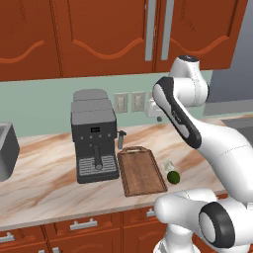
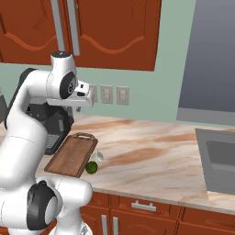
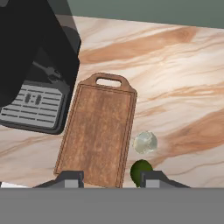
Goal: Open the cabinet. Place the bowl and condiment on the counter. Then place the lime and garlic on the cutting board.
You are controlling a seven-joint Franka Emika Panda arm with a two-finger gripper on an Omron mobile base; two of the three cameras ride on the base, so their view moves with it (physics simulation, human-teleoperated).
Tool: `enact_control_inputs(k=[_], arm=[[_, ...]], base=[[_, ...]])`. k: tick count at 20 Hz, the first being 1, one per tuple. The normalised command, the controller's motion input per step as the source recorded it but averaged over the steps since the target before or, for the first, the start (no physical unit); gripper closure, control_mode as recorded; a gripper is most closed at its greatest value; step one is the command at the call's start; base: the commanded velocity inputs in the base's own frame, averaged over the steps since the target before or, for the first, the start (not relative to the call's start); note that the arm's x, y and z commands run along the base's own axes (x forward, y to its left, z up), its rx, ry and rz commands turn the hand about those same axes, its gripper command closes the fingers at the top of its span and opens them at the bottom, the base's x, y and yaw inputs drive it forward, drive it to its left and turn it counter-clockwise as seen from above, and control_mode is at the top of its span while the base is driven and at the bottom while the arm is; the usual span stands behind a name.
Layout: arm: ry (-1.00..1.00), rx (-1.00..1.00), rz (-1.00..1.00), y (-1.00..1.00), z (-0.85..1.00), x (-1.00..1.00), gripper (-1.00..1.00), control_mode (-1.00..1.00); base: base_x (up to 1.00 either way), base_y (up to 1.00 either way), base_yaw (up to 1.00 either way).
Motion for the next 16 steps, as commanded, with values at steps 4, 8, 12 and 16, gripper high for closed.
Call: enact_control_inputs(k=[4,8,12,16], arm=[[-0.01,0.00,0.00,0.00,0.12,0.00,-1.00,-1.00],[-0.08,0.00,0.00,0.00,0.29,0.00,-1.00,-1.00],[-0.13,0.00,0.00,0.00,0.32,0.00,-1.00,-1.00],[-0.13,0.00,0.00,0.00,0.34,0.00,-1.00,-1.00]], base=[[0.00,0.00,0.00],[0.00,0.00,0.00],[0.00,0.00,0.00],[0.00,0.00,0.00]])
